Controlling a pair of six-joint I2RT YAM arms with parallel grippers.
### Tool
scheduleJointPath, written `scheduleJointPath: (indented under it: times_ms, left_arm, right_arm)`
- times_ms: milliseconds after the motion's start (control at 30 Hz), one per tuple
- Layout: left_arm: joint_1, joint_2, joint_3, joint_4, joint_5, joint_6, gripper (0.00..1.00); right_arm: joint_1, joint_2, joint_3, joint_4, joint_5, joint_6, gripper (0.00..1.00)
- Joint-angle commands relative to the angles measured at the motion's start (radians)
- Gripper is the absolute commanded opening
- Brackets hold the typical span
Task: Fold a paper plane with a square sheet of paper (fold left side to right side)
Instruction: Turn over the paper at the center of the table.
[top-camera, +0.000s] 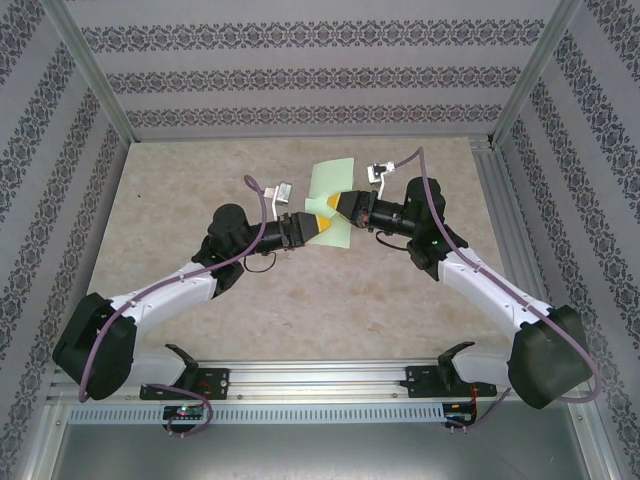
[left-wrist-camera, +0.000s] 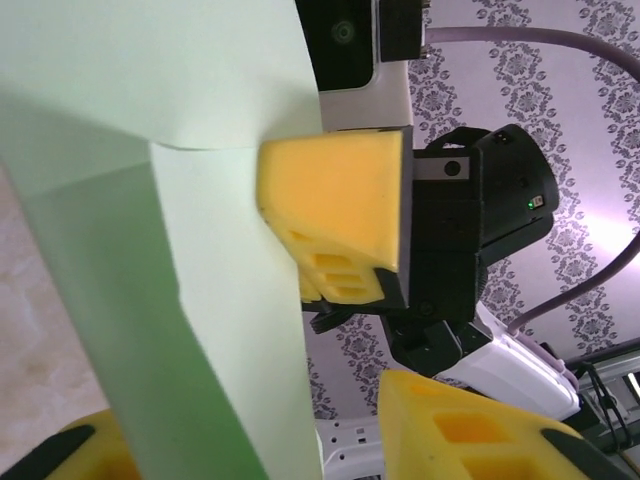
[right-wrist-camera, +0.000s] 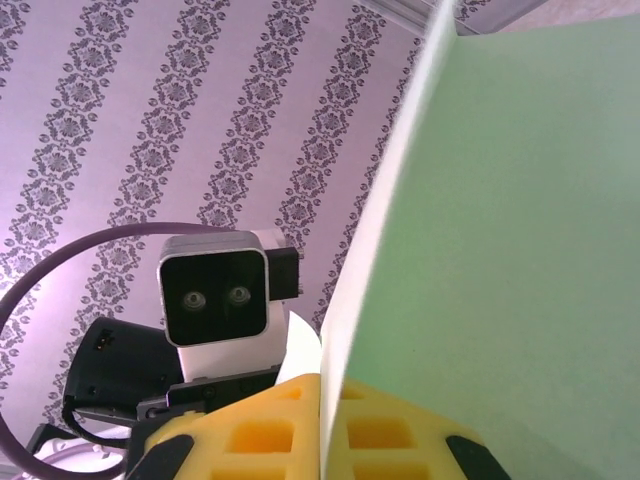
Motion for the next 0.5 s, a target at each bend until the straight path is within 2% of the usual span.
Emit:
scheduleJointPath:
  times_ms: [0,333,467]
  left_arm:
    - [-0.008,0.01,0.008,0.069,-0.003,0.002,0.34]
    - [-0.008,0.015,0.001,0.046,-0.006,0.011,0.14]
    - [-0.007,0.012,0.0,0.01,-0.012,0.032,0.05]
  right_arm:
    - [-0.006,-0.024,0.027,0.043,-0.014,0.01,0.07]
    - [-0.024,-0.04,0.02,0.006,-0.031,-0.015,0.1]
    - [-0.044,-0.065,0.01,-0.04,-0.028,-0.041,0.23]
